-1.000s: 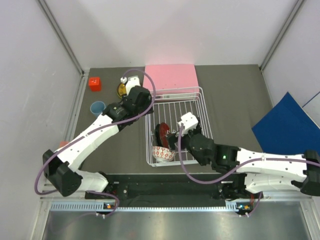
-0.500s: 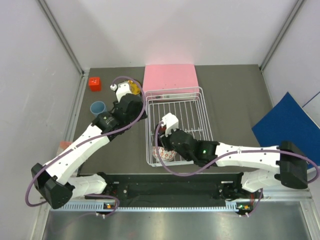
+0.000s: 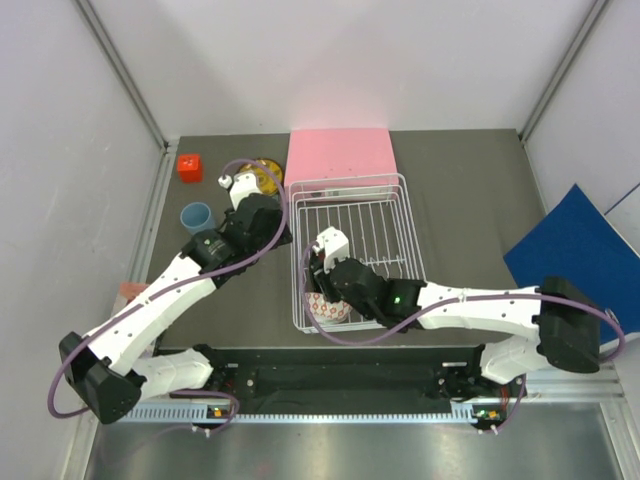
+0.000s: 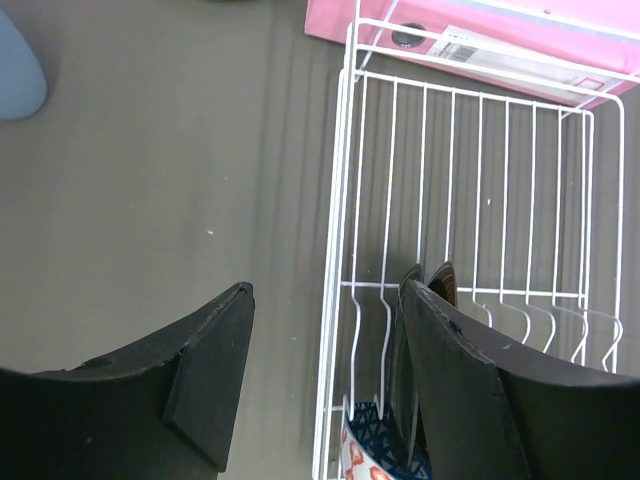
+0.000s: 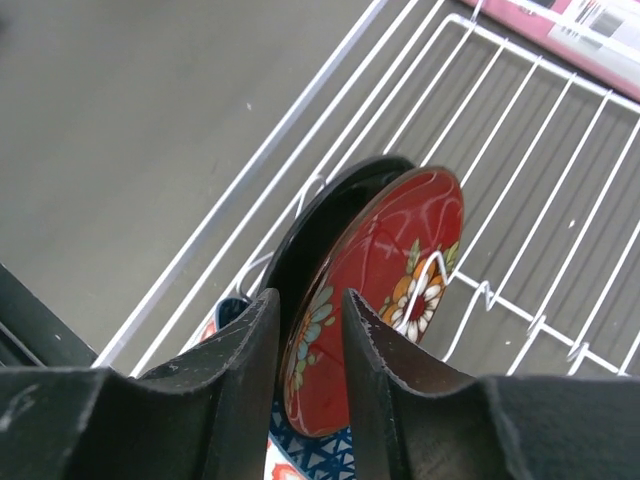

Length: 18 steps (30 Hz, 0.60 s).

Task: Unload the mixed dishes from the dish rack
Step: Pick up the plate from the dish rack.

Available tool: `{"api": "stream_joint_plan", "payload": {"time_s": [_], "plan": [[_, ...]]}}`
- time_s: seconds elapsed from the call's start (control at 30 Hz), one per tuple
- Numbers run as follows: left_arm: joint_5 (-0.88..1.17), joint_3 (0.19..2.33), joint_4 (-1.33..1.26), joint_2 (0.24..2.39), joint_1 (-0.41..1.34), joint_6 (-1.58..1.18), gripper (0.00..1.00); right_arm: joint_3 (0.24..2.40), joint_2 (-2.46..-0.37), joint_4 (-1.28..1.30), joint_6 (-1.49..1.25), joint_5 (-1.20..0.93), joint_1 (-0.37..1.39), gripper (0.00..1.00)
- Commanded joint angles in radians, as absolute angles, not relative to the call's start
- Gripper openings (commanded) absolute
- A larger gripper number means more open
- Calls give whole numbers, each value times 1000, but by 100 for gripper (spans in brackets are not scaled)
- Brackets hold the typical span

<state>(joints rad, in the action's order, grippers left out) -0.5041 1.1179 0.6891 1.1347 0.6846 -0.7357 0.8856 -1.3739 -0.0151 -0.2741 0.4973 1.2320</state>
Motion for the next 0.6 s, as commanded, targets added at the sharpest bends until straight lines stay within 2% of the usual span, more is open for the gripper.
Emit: {"api": "stream_joint_plan", "payload": {"time_s": [0.0, 0.4, 0.5, 0.57], "plan": [[-486, 1097, 673, 1117, 690, -753, 67, 931, -1402, -43, -298, 463, 1209, 31], [-471, 1072, 655, 1132, 690, -762, 67, 953, -1469, -26, -316, 445, 1203, 26], [-469, 1069, 655, 1129, 690, -762, 66, 957, -1483, -21, -318, 436, 1203, 17], [-472, 1065, 653, 1127, 690, -761, 66, 957, -1480, -20, -319, 436, 1203, 8]]}}
